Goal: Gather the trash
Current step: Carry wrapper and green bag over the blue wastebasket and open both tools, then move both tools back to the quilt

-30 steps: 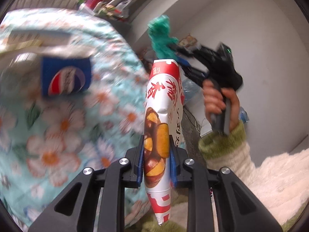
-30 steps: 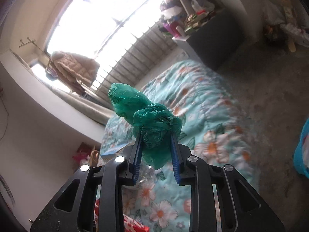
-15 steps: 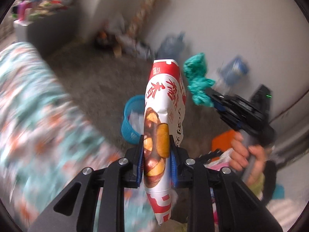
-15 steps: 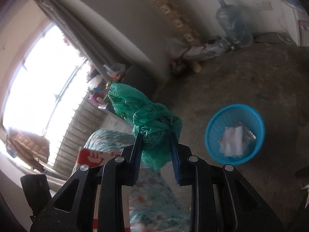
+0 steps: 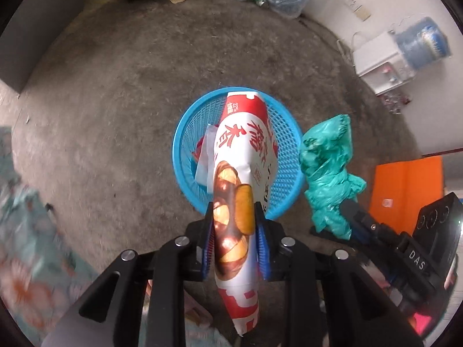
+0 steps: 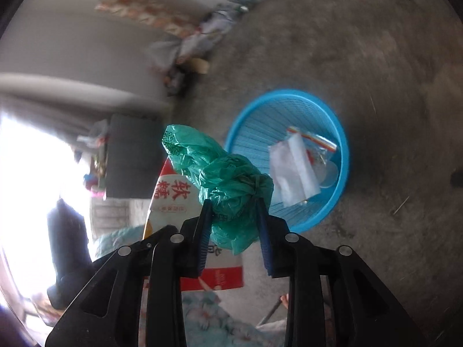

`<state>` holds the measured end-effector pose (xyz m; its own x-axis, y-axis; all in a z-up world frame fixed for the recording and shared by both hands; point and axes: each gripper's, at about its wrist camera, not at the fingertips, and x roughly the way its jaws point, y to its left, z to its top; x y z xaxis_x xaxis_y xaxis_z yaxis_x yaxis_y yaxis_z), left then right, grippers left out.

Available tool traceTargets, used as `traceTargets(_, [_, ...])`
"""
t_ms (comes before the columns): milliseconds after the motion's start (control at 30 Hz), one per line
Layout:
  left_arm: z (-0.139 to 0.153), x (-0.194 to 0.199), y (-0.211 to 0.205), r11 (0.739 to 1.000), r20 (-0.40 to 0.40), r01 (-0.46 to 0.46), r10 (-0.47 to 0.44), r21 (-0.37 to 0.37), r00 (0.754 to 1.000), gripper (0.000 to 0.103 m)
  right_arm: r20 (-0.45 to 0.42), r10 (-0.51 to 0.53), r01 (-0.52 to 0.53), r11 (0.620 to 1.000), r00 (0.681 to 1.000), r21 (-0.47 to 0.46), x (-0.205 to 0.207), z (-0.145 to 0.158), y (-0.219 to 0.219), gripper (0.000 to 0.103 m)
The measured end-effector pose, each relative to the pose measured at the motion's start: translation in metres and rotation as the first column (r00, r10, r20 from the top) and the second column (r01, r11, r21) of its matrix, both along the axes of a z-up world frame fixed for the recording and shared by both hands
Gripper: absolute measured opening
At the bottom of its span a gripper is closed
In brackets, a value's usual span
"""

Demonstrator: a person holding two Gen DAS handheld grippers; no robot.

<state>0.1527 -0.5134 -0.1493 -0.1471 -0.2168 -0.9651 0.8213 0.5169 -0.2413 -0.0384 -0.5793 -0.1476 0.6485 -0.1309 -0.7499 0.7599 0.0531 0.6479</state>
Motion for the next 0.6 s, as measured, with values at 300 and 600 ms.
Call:
traceTargets(300, [-0.055,0.009,-0.028,0.995,-0.104,-0.095,0.095,0.012,0.99,0.066,-0.189,-0.039,0.046,0.998,0.981,0.031,-0.007,-0.067,-0.033,0.057])
traceTargets(600, [0.04,0.011,0.0,0.974,-0.011,-0.087,0.086,-0.209,0.996,0.07,-0.126,-0.138,0.131,0.99,0.982,-0.061,-0.032,-0.03,-0.014,0.061])
